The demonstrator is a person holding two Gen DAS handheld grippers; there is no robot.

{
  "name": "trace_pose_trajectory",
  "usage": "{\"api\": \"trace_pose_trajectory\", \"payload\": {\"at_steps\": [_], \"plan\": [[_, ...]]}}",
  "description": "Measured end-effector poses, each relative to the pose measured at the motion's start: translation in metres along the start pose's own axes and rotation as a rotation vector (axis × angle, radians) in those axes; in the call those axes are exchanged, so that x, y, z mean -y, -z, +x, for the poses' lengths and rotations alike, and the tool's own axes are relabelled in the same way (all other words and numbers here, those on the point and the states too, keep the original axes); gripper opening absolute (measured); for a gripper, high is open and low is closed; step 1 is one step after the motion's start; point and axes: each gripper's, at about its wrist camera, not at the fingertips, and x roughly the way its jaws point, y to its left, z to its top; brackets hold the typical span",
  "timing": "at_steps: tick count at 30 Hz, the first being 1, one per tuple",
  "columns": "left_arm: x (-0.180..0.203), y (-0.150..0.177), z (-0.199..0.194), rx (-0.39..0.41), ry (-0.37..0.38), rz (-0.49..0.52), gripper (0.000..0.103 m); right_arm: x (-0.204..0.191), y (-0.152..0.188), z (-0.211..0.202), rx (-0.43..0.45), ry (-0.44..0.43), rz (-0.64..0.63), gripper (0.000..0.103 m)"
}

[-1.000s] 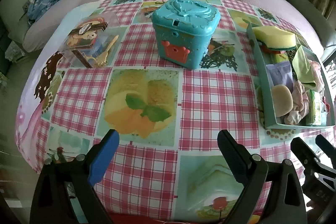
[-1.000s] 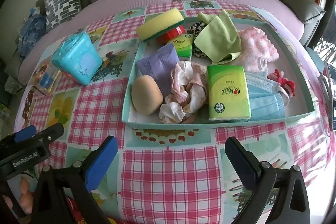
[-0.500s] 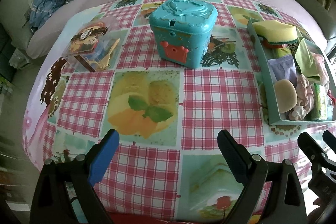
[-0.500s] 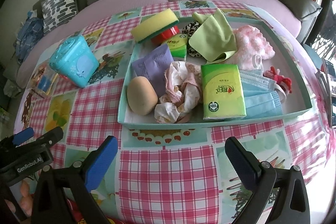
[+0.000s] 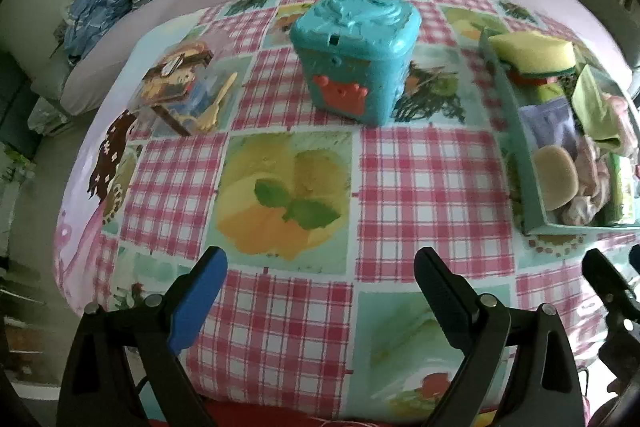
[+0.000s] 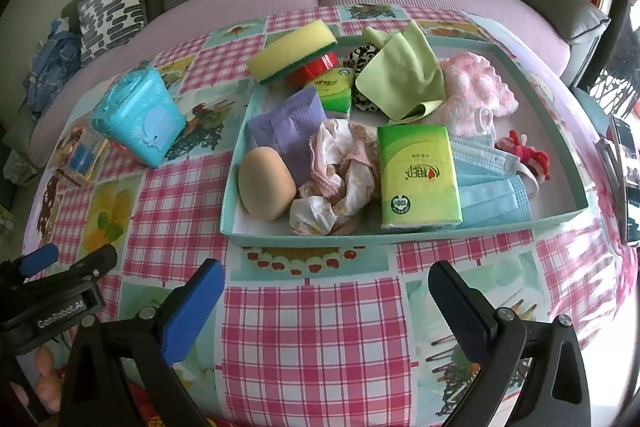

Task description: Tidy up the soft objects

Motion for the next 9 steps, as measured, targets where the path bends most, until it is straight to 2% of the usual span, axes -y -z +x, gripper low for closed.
{"api": "trace_pose_trajectory", "payload": {"at_steps": [4, 9], "plan": [[-0.002, 0.0, 0.0041, -0.02, -0.006, -0.01, 0.095, 0.0001, -0.0003, 0.0002, 0.001, 0.0, -0.002, 0.103], [-0.0034, 0.0003, -0.0032, 0.022, -0.003, -0.01, 0.095, 0.0, 0.0003, -0.0007, 0.004, 0.0, 0.0, 0.103]]}}
